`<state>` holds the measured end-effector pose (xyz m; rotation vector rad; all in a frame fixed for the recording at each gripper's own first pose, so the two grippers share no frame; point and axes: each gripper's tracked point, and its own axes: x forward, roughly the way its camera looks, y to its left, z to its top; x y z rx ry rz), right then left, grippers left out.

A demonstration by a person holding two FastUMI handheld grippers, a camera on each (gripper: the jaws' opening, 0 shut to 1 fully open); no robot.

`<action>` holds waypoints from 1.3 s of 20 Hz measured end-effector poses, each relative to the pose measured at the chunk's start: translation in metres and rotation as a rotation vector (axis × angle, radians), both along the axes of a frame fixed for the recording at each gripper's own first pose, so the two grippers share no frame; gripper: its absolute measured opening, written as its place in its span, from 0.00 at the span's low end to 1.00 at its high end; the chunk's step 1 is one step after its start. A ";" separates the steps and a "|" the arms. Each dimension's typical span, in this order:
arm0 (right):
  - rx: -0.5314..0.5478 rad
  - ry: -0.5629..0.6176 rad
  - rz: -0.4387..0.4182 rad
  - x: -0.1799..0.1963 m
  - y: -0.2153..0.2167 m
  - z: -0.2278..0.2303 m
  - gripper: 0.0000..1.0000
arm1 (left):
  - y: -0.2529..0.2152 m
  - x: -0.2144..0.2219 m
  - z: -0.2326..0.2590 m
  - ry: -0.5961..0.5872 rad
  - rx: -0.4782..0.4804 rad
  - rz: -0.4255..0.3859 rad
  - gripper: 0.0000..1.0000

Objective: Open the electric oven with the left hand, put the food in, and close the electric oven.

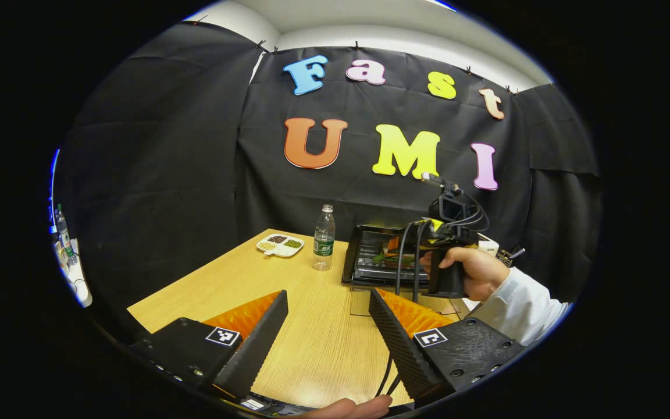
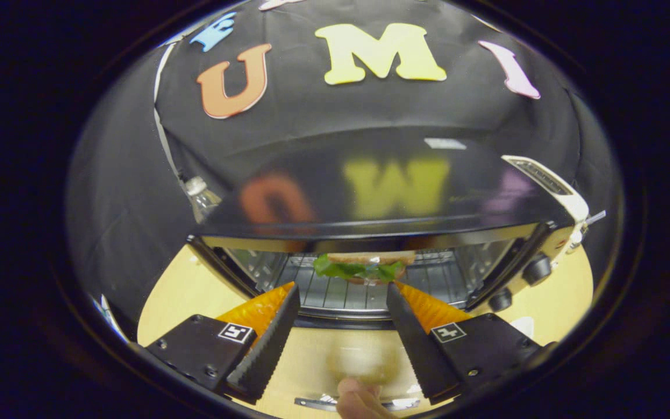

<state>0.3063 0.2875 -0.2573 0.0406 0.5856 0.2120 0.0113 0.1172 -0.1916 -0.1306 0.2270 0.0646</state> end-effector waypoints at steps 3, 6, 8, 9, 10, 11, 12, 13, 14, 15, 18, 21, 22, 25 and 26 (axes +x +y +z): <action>0.030 -0.105 0.013 -0.028 -0.014 0.046 0.96 | -0.003 0.004 0.005 -0.010 0.009 -0.002 0.93; 0.040 -0.229 0.017 -0.066 -0.034 0.091 0.96 | -0.007 0.009 0.011 -0.017 0.019 -0.008 0.93; 0.043 -0.318 0.006 -0.095 -0.048 0.120 0.88 | -0.011 0.016 0.011 -0.017 0.029 -0.015 0.93; 0.035 -0.363 -0.004 -0.110 -0.058 0.134 0.88 | -0.013 0.018 0.012 -0.015 0.036 -0.017 0.93; 0.024 -0.410 -0.016 -0.123 -0.068 0.148 0.88 | -0.015 0.019 0.011 -0.013 0.041 -0.020 0.93; 0.006 -0.462 -0.028 -0.135 -0.078 0.162 0.87 | -0.018 0.022 0.010 -0.010 0.041 -0.024 0.93; -0.014 -0.515 -0.042 -0.149 -0.089 0.177 0.87 | -0.025 0.029 0.008 -0.006 0.039 -0.035 0.93; -0.027 -0.563 -0.059 -0.161 -0.100 0.190 0.96 | -0.032 0.035 0.006 -0.003 0.035 -0.052 0.93; -0.029 -0.597 -0.068 -0.173 -0.109 0.200 0.87 | -0.040 0.039 0.004 0.001 0.031 -0.068 0.93; -0.024 -0.621 -0.069 -0.185 -0.115 0.208 0.87 | -0.045 0.043 0.002 0.005 0.029 -0.078 0.93; 0.006 -0.642 -0.055 -0.218 -0.129 0.219 0.96 | -0.059 0.057 -0.007 0.021 0.034 -0.101 0.93; 0.002 -0.671 -0.097 -0.241 -0.158 0.232 0.96 | -0.080 0.070 -0.024 0.049 0.028 -0.132 0.93; -0.010 -0.685 -0.115 -0.248 -0.170 0.233 0.96 | -0.088 0.075 -0.031 0.060 0.024 -0.141 0.93; -0.056 -0.703 -0.159 -0.259 -0.207 0.229 0.96 | -0.116 0.088 -0.062 0.122 0.014 -0.181 0.93; -0.069 -0.714 -0.177 -0.261 -0.219 0.232 0.96 | -0.126 0.090 -0.074 0.147 0.020 -0.201 0.93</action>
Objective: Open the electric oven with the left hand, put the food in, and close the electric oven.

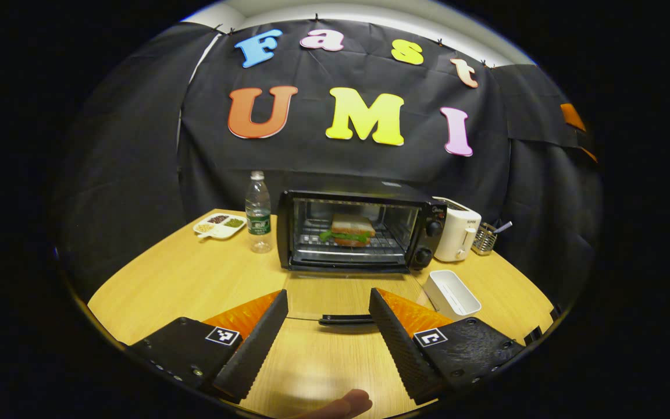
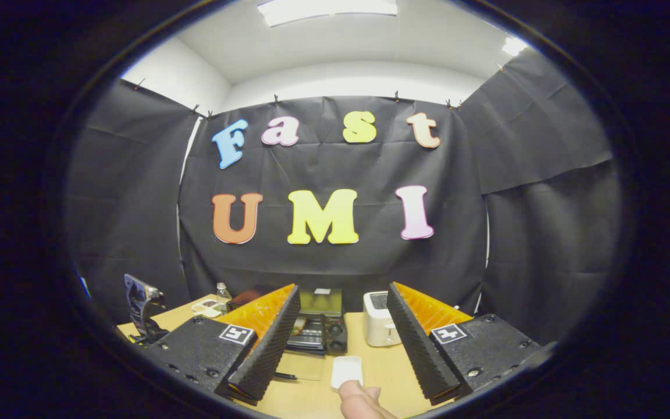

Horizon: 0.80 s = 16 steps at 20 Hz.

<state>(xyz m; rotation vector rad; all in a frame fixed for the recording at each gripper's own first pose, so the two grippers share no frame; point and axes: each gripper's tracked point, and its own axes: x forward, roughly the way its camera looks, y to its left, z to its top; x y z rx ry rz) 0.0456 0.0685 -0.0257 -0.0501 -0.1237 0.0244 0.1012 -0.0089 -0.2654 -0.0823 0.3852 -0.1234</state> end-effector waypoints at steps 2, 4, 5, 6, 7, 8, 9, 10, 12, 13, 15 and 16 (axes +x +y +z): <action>0.002 -0.008 -0.046 -0.003 -0.023 0.001 0.87 | -0.016 0.004 -0.021 0.045 0.028 -0.031 0.93; 0.024 0.004 -0.071 -0.001 -0.041 -0.003 0.96 | -0.030 0.004 -0.042 0.100 0.060 -0.054 0.93; 0.036 0.005 -0.076 -0.001 -0.047 -0.003 0.96 | -0.037 0.005 -0.053 0.124 0.071 -0.067 0.93; 0.044 0.005 -0.082 0.002 -0.054 -0.001 0.96 | -0.044 0.006 -0.061 0.144 0.077 -0.080 0.93; 0.048 0.003 -0.090 0.003 -0.060 -0.001 0.87 | -0.050 0.007 -0.068 0.163 0.085 -0.094 0.93; 0.049 0.002 -0.096 0.004 -0.066 -0.001 0.87 | -0.055 0.009 -0.074 0.180 0.093 -0.095 0.93; 0.049 0.000 -0.096 0.006 -0.070 -0.001 0.96 | -0.057 0.012 -0.080 0.198 0.099 -0.093 0.93; 0.043 0.004 -0.093 0.008 -0.072 -0.002 0.96 | -0.060 0.014 -0.086 0.215 0.100 -0.092 0.93; 0.042 0.008 -0.085 0.010 -0.080 -0.005 0.96 | -0.064 0.017 -0.095 0.246 0.113 -0.088 0.93; 0.044 0.012 -0.083 0.010 -0.082 -0.007 0.96 | -0.064 0.019 -0.098 0.258 0.120 -0.079 0.93; 0.046 0.020 -0.083 0.012 -0.089 -0.010 0.96 | -0.069 0.023 -0.103 0.284 0.112 -0.075 0.93; 0.043 0.025 -0.084 0.013 -0.092 -0.013 0.96 | -0.072 0.026 -0.106 0.292 0.106 -0.073 0.93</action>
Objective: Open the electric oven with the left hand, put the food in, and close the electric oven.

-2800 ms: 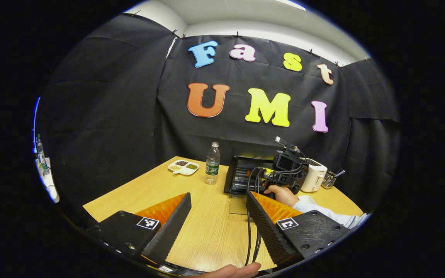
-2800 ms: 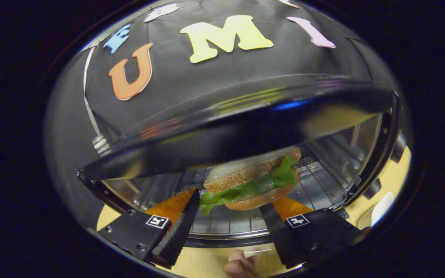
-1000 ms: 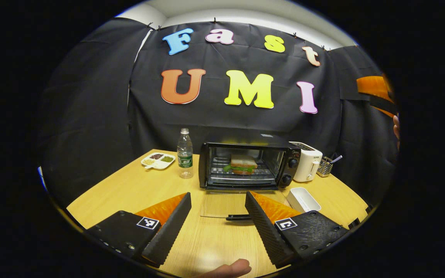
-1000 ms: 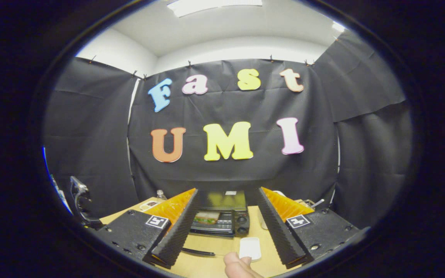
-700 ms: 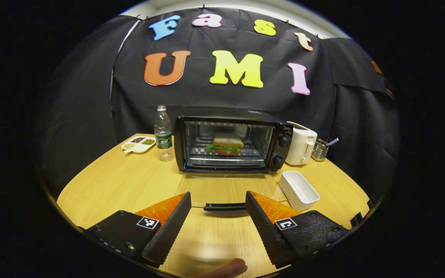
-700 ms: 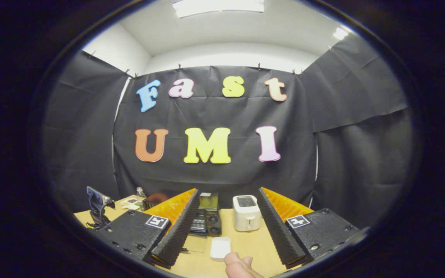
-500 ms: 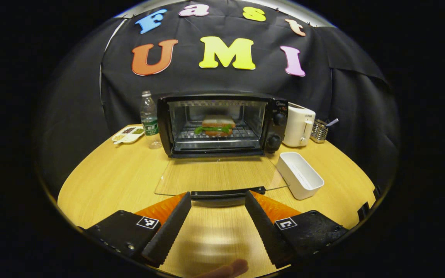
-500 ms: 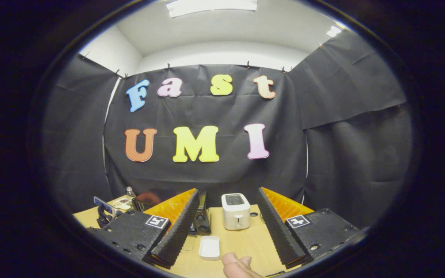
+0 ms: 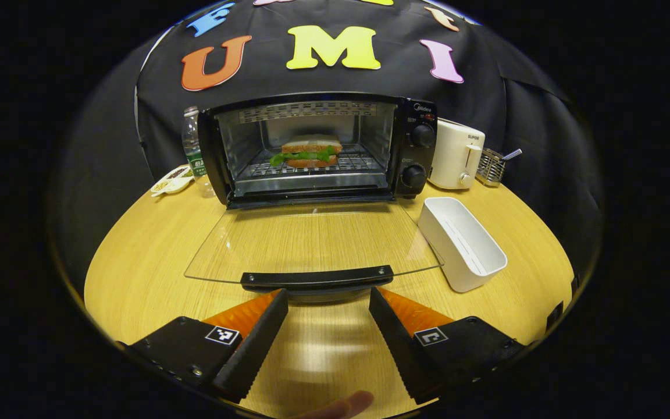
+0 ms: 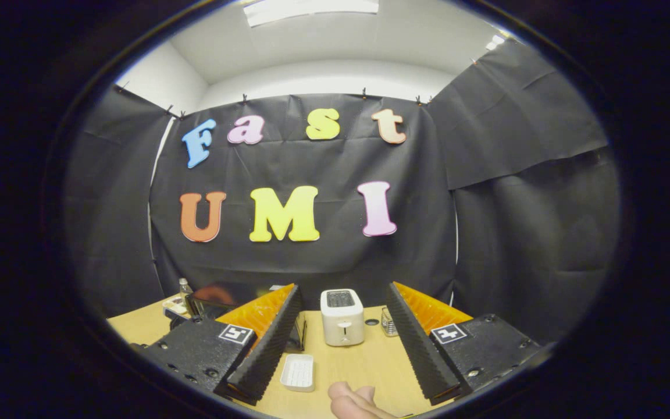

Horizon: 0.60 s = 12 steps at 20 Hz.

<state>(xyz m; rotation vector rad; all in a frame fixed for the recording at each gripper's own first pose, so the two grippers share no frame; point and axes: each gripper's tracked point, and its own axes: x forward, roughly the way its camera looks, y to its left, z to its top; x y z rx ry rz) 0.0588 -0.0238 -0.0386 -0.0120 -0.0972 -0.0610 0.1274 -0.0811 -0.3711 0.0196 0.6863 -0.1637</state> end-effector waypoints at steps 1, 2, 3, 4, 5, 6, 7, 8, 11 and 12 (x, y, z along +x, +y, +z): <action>0.001 0.001 -0.002 -0.001 -0.003 -0.001 0.96 | -0.002 0.002 -0.001 0.005 0.001 0.004 0.93; 0.005 0.001 -0.003 -0.001 -0.007 -0.001 0.96 | -0.001 0.004 -0.002 0.015 0.004 0.012 0.93; 0.005 -0.004 0.008 -0.002 -0.007 -0.001 0.96 | 0.000 0.005 -0.006 0.032 0.006 0.018 0.93; 0.005 -0.010 0.018 -0.001 -0.005 0.000 0.96 | -0.001 0.005 -0.007 0.037 0.011 0.021 0.93; 0.005 -0.016 0.025 -0.001 -0.004 0.001 0.96 | 0.000 0.006 -0.007 0.039 0.018 0.022 0.93; 0.005 -0.018 0.028 0.000 -0.006 0.000 0.96 | 0.000 0.006 -0.006 0.036 0.024 0.024 0.93; 0.004 -0.019 0.034 0.000 -0.006 -0.002 0.96 | 0.000 0.007 -0.007 0.035 0.032 0.025 0.93; 0.003 -0.014 0.037 0.002 -0.005 -0.004 0.96 | 0.000 0.007 -0.006 0.032 0.039 0.027 0.93; -0.005 0.000 0.040 0.006 -0.005 -0.011 0.96 | -0.001 0.008 0.002 0.005 0.057 0.030 0.93; -0.009 0.008 0.035 0.008 -0.007 -0.014 0.96 | -0.001 0.008 0.005 -0.003 0.057 0.032 0.93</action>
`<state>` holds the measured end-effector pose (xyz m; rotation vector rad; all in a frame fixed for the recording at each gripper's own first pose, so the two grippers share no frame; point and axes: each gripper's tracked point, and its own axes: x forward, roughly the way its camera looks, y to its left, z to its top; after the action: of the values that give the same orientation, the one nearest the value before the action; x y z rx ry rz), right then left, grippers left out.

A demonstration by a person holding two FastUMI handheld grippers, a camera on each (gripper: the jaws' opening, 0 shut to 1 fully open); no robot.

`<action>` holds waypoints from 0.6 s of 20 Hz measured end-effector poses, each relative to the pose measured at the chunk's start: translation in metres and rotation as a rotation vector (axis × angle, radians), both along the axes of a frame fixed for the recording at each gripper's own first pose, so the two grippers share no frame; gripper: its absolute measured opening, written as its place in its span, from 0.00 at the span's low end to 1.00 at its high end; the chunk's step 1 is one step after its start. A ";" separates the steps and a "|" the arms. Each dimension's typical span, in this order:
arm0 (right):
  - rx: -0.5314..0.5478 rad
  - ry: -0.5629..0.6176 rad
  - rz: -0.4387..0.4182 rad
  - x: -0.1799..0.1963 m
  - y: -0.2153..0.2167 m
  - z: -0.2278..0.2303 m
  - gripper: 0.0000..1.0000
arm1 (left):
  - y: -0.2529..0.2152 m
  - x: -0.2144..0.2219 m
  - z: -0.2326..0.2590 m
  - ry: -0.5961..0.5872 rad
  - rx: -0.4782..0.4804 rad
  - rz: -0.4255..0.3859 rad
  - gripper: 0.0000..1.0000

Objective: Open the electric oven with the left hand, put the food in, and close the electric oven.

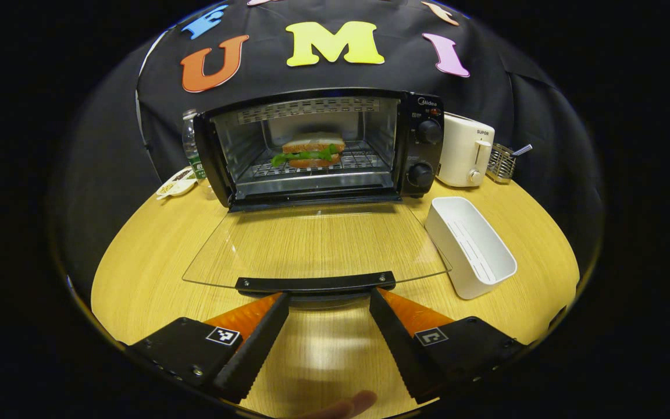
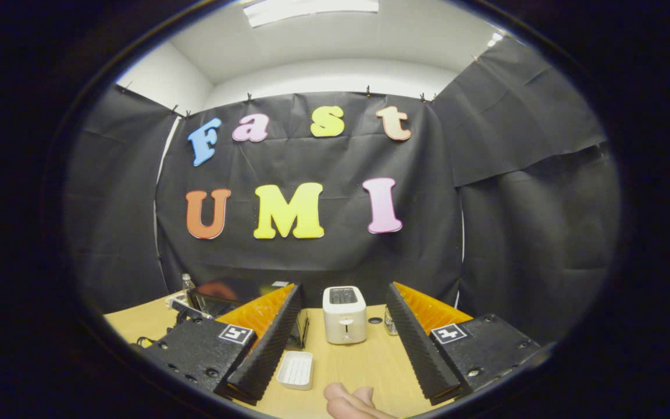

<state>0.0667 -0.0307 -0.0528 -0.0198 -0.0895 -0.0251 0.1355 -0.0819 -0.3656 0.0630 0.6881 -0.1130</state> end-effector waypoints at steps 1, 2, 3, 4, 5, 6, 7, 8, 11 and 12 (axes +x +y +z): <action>-0.004 0.010 -0.002 0.001 -0.001 -0.003 0.96 | 0.001 0.001 0.004 -0.008 -0.005 0.004 0.93; -0.002 0.016 -0.003 0.002 -0.001 -0.006 0.96 | 0.001 0.002 0.010 -0.019 -0.013 0.008 0.94; 0.003 0.019 -0.004 0.002 -0.002 -0.007 0.96 | 0.001 0.004 0.017 -0.034 -0.017 0.009 0.94; 0.009 0.019 -0.005 0.002 -0.004 -0.008 0.96 | 0.001 0.005 0.025 -0.051 -0.010 0.005 0.94; 0.014 0.021 -0.009 0.002 -0.007 -0.009 0.96 | 0.002 0.008 0.035 -0.087 0.013 -0.001 0.94; 0.016 0.022 -0.014 0.003 -0.009 -0.010 0.96 | 0.006 0.012 0.048 -0.137 0.045 -0.013 0.94; 0.016 0.023 -0.020 0.004 -0.011 -0.010 0.96 | 0.005 0.018 0.059 -0.191 0.070 -0.027 0.95; 0.016 0.023 -0.024 0.004 -0.013 -0.010 0.96 | 0.003 0.021 0.065 -0.210 0.087 -0.033 0.94; 0.018 0.028 -0.025 0.003 -0.015 -0.013 0.96 | 0.003 0.029 0.079 -0.240 0.099 -0.023 0.96; 0.020 0.031 -0.023 0.002 -0.016 -0.014 0.96 | 0.003 0.032 0.085 -0.254 0.095 -0.018 0.97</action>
<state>0.0689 -0.0463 -0.0666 -0.0014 -0.0582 -0.0486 0.1676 -0.0789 -0.2809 0.1724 0.4392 -0.0879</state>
